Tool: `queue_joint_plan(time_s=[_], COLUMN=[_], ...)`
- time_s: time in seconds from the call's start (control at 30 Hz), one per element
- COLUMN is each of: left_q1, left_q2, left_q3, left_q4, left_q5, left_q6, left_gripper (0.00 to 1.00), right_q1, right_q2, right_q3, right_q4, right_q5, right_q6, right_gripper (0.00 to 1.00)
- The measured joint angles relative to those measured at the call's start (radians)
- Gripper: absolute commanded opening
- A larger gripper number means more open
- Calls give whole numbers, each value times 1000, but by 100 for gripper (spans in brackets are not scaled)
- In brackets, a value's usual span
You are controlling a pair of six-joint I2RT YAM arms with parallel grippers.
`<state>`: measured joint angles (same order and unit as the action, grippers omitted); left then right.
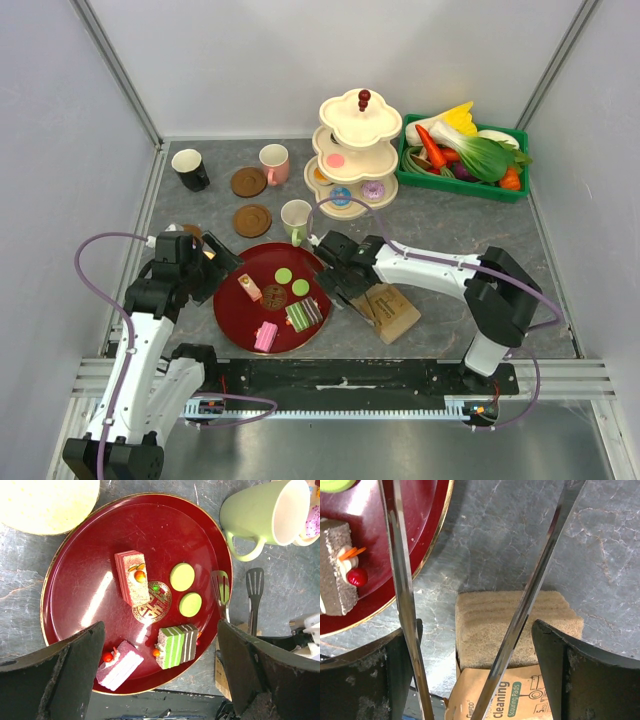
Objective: Serve the afternoon tea
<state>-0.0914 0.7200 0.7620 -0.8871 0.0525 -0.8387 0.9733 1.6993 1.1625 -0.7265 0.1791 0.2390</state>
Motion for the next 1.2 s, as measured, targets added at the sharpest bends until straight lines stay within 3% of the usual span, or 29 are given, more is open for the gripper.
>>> queue_joint_plan(time_s=[0.1,0.43,1.2], left_q1=[0,0,0], left_q2=[-2,-6,-19], left_q3=[0,0,0], left_q4=[1,2,2], left_q5=[0,0,5], left_q6=[4,14,15], left_gripper=[99,99,99], right_q1=[-10,-29,-26], right_q2=[17,34,-163], right_q3=[8,23,84], right_q4=[16,57,-7], right_q5=[-3,5,61], right_q6=[0,-4,-26], right_gripper=[93,66,64])
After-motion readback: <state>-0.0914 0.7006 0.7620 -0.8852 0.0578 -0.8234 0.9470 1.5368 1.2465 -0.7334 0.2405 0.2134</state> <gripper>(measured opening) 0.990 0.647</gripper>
